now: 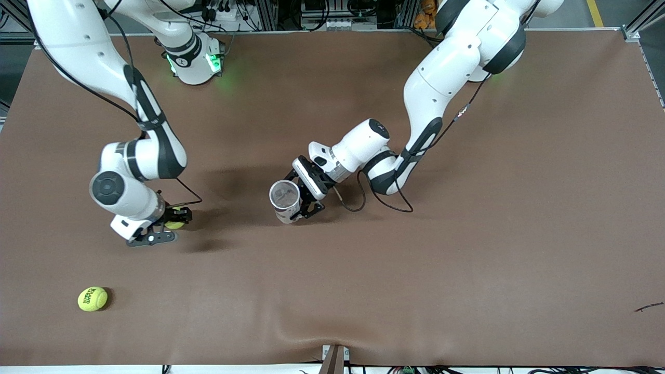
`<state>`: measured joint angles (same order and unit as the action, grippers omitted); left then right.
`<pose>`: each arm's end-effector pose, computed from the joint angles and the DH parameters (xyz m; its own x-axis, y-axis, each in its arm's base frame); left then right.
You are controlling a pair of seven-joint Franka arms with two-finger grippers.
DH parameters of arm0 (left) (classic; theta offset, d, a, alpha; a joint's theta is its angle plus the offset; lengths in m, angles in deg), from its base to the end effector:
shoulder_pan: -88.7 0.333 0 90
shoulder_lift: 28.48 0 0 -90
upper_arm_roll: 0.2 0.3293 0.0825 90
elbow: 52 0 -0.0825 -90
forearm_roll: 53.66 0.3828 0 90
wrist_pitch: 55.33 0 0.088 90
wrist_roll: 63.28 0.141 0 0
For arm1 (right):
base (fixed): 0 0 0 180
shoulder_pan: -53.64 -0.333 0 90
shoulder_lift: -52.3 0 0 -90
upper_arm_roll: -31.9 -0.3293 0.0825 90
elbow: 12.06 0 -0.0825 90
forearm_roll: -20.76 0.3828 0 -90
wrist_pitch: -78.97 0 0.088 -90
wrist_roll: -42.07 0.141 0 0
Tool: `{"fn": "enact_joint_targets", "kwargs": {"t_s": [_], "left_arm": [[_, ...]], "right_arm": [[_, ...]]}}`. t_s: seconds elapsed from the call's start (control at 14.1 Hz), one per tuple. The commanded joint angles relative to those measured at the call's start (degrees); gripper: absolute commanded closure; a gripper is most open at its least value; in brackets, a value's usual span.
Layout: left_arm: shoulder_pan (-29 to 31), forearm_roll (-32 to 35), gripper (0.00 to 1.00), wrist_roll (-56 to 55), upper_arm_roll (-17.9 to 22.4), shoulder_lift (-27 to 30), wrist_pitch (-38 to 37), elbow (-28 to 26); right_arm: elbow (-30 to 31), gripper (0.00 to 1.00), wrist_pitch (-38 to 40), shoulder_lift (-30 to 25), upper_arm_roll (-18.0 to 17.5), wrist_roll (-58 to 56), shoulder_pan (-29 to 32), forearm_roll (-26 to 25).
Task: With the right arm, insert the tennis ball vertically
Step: 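Lift the ball and carry it over the can opening with the right gripper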
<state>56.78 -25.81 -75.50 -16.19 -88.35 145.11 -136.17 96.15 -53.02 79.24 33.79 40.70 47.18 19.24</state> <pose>0.5282 -0.5753 0.1847 0.3736 -0.3651 0.8527 -0.8214 -0.5574 0.1212 0.6294 0.0498 0.2305 0.9907 0.1237 -0.0561 0.1256 -0.9915 0.0323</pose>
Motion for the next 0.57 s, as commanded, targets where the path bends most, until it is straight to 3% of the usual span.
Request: {"fn": "enact_joint_targets", "kwargs": {"t_s": [0.0, 0.14, 0.5], "left_arm": [[-0.7, 0.9, 0.15, 0.5, 2.1, 0.4, 0.7, 0.4], [-1.2, 0.8, 0.14, 3.4, 3.3, 0.5, 0.3, 0.5], [-1.7, 0.9, 0.14, 3.5, 3.6, 0.4, -0.5, 0.3]], "right_arm": [[-10.9, 0.69, 14.9, -2.4, -0.7, 0.8, -1.3, 6.2], [-19.2, 0.68, 21.8, -2.3, -0.7, 11.1, -5.6, 7.7], [-24.3, 0.68, 19.1, -3.0, -0.4, 31.1, -16.2, 6.8]]}}
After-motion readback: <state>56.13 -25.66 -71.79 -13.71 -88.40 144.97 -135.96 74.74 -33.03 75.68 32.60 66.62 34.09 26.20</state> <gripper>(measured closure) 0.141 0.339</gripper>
